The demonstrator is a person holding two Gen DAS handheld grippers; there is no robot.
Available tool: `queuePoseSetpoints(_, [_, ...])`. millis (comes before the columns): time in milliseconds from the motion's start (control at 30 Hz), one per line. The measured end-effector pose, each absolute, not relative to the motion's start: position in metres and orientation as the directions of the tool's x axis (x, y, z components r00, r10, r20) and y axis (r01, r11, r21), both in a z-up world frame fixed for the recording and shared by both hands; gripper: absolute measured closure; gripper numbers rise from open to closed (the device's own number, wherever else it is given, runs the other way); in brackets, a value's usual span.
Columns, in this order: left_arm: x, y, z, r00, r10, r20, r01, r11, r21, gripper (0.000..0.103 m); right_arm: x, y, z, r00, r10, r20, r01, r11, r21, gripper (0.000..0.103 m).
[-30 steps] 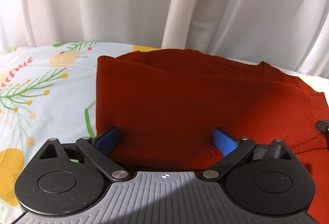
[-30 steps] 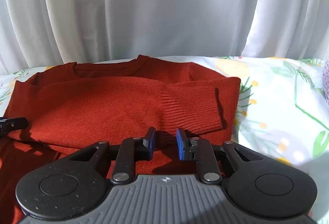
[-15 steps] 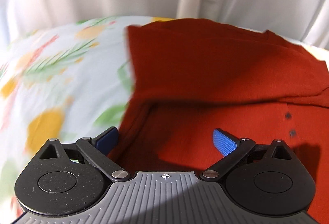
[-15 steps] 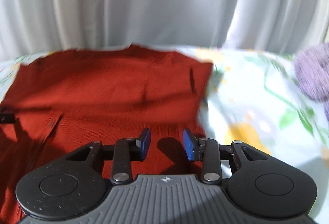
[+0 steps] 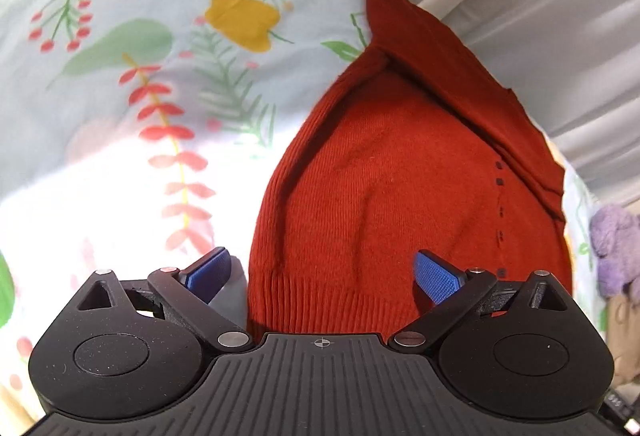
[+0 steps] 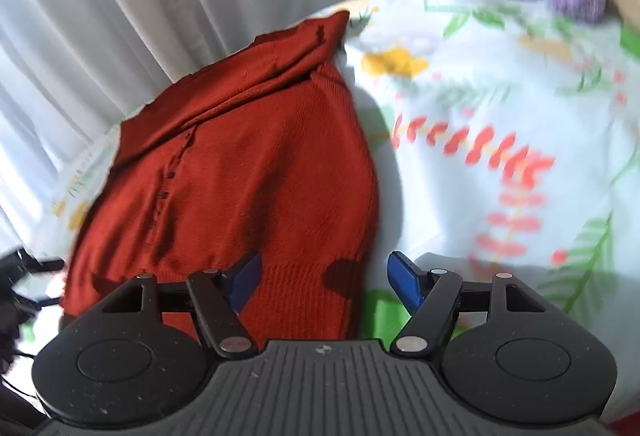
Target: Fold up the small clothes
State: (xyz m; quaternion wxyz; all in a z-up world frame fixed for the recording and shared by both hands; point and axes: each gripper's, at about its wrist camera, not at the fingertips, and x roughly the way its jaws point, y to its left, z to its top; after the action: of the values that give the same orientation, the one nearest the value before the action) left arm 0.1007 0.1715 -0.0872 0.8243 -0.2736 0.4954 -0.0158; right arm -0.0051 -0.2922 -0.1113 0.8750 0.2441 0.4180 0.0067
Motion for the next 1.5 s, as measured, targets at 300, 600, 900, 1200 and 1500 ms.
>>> queuePoseSetpoints(300, [0.084, 0.185, -0.096, 0.477, -0.425, -0.769, -0.303, 0.742, -0.598, 0.026, -0.009, -0.316, -0.124, 0.599, 0.313, -0.737, 0.259, 0.795, 0.549, 0.059])
queuePoseSetpoints(600, [0.086, 0.188, -0.103, 0.43, -0.404, -0.808, -0.308, 0.775, -0.552, 0.082, -0.019, -0.328, -0.125, 0.584, 0.35, -0.732, 0.296, 0.748, 0.594, 0.06])
queuePoseSetpoints(900, [0.09, 0.186, -0.106, 0.398, -0.407, -0.822, -0.28, 0.8, -0.531, 0.094, -0.014, -0.319, -0.134, 0.569, 0.412, -0.712, 0.289, 0.71, 0.642, 0.082])
queuePoseSetpoints(1200, [0.093, 0.193, -0.089, 0.488, -0.452, -0.747, -0.262, 0.74, -0.619, 0.095, -0.006, -0.315, -0.13, 0.607, 0.446, -0.658, 0.265, 0.666, 0.697, 0.098])
queuePoseSetpoints(1500, [0.139, 0.195, -0.045, 0.602, -0.485, -0.634, -0.185, 0.688, -0.702, 0.095, 0.038, -0.325, -0.091, 0.716, 0.431, -0.549, 0.181, 0.645, 0.743, 0.099])
